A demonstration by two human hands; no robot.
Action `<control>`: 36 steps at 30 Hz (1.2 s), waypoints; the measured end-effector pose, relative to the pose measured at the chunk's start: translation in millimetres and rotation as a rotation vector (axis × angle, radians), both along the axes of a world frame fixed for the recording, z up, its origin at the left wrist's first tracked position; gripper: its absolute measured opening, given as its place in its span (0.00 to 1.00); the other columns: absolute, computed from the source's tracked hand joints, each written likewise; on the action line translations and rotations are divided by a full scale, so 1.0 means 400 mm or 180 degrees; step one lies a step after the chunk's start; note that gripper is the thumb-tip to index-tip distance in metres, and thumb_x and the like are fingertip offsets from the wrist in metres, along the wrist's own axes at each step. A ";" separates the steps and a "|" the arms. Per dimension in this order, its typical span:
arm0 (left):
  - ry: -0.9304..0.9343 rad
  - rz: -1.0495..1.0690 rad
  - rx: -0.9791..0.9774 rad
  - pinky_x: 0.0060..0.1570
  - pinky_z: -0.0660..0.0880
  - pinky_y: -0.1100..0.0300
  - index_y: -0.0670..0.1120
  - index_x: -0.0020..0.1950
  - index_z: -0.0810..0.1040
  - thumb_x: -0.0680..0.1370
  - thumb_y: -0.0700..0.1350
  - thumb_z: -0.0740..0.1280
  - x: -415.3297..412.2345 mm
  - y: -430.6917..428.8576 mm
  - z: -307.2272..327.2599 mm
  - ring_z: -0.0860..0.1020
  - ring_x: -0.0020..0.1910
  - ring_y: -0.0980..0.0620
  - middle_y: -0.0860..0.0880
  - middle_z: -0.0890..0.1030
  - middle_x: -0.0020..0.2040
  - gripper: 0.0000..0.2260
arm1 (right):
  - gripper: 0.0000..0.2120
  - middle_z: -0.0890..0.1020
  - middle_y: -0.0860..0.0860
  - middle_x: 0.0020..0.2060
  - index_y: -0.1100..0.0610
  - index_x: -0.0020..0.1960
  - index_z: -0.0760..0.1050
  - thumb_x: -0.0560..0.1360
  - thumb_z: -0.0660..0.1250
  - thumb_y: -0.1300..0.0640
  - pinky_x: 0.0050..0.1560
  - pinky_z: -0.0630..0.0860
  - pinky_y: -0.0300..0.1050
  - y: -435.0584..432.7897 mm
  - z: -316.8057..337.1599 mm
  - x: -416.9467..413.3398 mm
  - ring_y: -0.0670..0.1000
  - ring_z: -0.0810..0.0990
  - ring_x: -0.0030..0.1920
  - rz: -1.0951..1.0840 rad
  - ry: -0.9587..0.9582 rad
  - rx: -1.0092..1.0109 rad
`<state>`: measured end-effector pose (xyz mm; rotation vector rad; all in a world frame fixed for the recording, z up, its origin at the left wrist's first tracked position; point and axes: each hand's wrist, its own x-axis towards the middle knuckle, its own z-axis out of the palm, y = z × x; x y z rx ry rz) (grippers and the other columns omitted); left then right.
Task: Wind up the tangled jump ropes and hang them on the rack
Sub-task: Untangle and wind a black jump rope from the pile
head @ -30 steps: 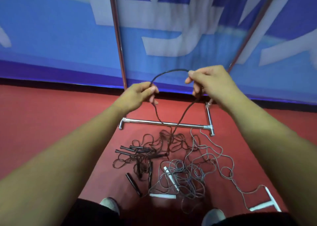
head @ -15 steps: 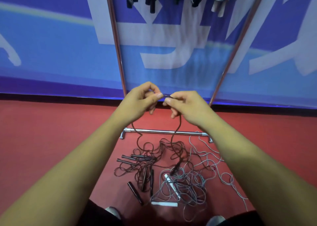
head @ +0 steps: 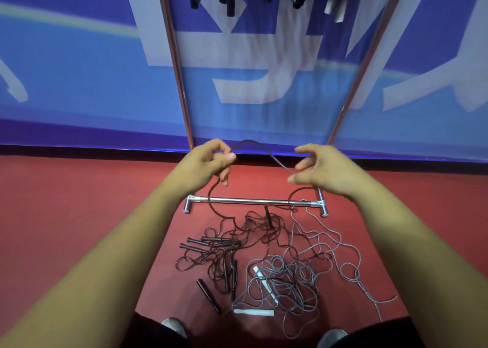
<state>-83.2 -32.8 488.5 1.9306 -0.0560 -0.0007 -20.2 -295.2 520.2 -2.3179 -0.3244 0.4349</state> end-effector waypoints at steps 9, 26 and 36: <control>-0.0347 -0.0188 0.0162 0.39 0.71 0.64 0.44 0.45 0.77 0.81 0.42 0.68 0.012 -0.058 0.038 0.74 0.31 0.55 0.49 0.75 0.30 0.05 | 0.09 0.81 0.58 0.34 0.57 0.42 0.83 0.79 0.69 0.57 0.41 0.70 0.42 0.061 0.021 -0.037 0.47 0.74 0.36 0.0829 -0.0497 0.0900; -0.0465 -0.0335 0.0349 0.38 0.71 0.64 0.43 0.48 0.75 0.81 0.41 0.66 0.015 -0.106 0.065 0.76 0.30 0.54 0.50 0.76 0.29 0.03 | 0.23 0.84 0.50 0.56 0.54 0.66 0.77 0.72 0.76 0.52 0.65 0.74 0.50 0.028 0.006 -0.016 0.42 0.80 0.56 0.0534 -0.0266 0.0472; 0.0940 -0.0727 0.1718 0.46 0.70 0.63 0.49 0.45 0.77 0.82 0.44 0.65 0.030 0.001 -0.134 0.76 0.42 0.55 0.56 0.79 0.37 0.07 | 0.10 0.70 0.50 0.24 0.62 0.41 0.79 0.80 0.64 0.63 0.36 0.74 0.41 -0.020 0.126 0.013 0.49 0.72 0.27 -0.0406 -0.0710 0.2751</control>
